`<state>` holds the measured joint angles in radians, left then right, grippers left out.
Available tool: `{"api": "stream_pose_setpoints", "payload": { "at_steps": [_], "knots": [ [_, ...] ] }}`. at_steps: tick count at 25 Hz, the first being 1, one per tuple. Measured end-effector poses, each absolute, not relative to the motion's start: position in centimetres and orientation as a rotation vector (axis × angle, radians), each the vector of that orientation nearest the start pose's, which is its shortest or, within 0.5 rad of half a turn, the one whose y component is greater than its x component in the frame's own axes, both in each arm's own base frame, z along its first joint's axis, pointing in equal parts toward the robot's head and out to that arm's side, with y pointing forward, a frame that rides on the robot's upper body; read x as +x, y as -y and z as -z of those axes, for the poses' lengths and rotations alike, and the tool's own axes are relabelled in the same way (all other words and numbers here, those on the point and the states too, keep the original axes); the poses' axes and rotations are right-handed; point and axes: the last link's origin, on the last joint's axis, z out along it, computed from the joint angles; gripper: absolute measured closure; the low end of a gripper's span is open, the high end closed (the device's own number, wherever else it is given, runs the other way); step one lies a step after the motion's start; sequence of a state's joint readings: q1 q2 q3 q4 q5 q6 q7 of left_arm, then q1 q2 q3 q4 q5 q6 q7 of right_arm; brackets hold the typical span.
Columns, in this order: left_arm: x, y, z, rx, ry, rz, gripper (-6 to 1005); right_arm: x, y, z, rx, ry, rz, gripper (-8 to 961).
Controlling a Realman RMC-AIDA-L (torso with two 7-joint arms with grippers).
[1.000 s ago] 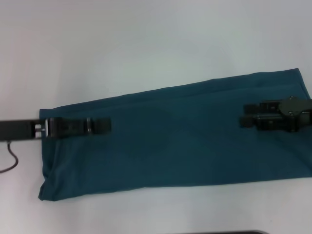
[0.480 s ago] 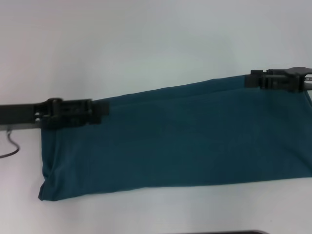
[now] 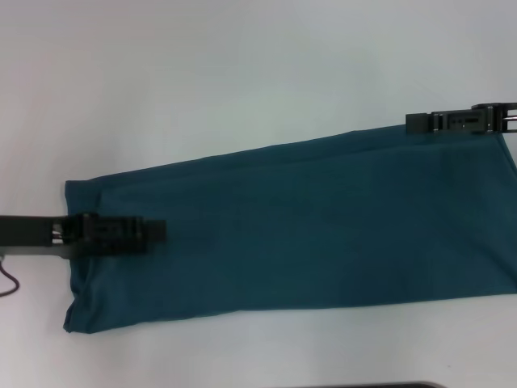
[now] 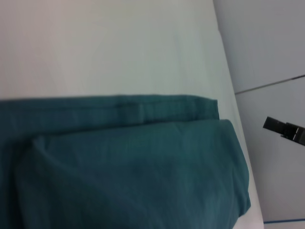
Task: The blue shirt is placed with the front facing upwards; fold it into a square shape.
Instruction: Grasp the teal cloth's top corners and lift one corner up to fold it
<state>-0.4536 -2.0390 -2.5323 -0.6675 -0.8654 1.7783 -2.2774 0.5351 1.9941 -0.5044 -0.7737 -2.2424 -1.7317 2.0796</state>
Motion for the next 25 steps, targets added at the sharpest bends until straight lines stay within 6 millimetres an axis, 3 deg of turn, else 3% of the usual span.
{"api": "stream_pose_setpoints", "payload": {
  "at_steps": [12,19,25],
  "knots": [
    [-31.6,-26.8,1.1,-2.378,2.121,0.392,234,28.8,-32.1,-5.3,-2.53,-1.545,-0.596,279],
    [-31.0,-25.3,-0.9,-2.515,2.078,0.489,234,28.8,-32.1,-5.2,-2.529,-1.548,-0.595,279],
    [-32.3,-23.7,-1.7,-2.496,2.105,0.478,234,28.8,-32.2,-5.3,-2.526,-1.542,-0.594,280]
  ]
}}
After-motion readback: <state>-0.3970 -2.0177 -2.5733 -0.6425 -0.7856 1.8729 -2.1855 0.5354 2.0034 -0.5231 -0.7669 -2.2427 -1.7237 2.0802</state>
